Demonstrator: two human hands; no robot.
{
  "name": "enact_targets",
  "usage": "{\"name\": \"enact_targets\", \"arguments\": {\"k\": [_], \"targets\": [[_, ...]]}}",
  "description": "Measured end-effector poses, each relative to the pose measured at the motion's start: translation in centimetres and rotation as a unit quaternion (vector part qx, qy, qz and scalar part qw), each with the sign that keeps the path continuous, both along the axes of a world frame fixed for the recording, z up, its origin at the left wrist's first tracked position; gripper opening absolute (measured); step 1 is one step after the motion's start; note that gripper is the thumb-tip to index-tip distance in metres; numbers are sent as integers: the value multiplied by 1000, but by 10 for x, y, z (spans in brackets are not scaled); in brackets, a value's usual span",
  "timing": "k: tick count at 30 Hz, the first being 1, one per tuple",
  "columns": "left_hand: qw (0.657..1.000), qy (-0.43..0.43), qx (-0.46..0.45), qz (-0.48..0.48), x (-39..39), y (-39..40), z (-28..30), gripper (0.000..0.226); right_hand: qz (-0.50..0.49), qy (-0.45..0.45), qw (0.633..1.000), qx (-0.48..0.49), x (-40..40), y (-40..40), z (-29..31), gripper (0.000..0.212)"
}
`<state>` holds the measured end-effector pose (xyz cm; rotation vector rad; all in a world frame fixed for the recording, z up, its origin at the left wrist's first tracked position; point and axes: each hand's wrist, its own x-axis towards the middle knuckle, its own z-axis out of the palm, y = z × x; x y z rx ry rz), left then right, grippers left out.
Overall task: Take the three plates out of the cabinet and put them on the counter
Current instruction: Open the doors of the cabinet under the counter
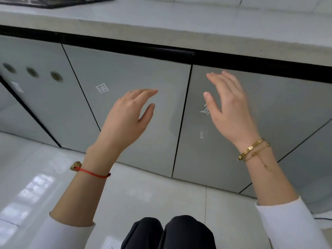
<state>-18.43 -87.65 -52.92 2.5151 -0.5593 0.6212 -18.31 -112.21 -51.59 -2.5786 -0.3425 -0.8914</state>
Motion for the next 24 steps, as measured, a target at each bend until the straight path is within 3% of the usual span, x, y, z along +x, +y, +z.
{"name": "enact_targets", "arguments": {"k": [8, 12, 16, 19, 24], "targets": [[998, -52, -36, -15, 40, -36, 9, 37, -8, -58, 998, -9, 18, -2, 9, 43], [985, -22, -170, -22, 61, -59, 21, 35, -21, -77, 996, -31, 27, 5, 17, 43], [948, 56, -314, -17, 74, -75, 31, 35, -27, -79, 995, -51, 34, 12, 20, 44], [894, 138, -426, -30, 81, -79, 34, 31, -34, -76, 995, -54, 36, 15, 20, 46], [836, 160, -519, -73, 84, -81, 35, 20, -43, -74, 995, -60, 39, 17, 21, 47]]}}
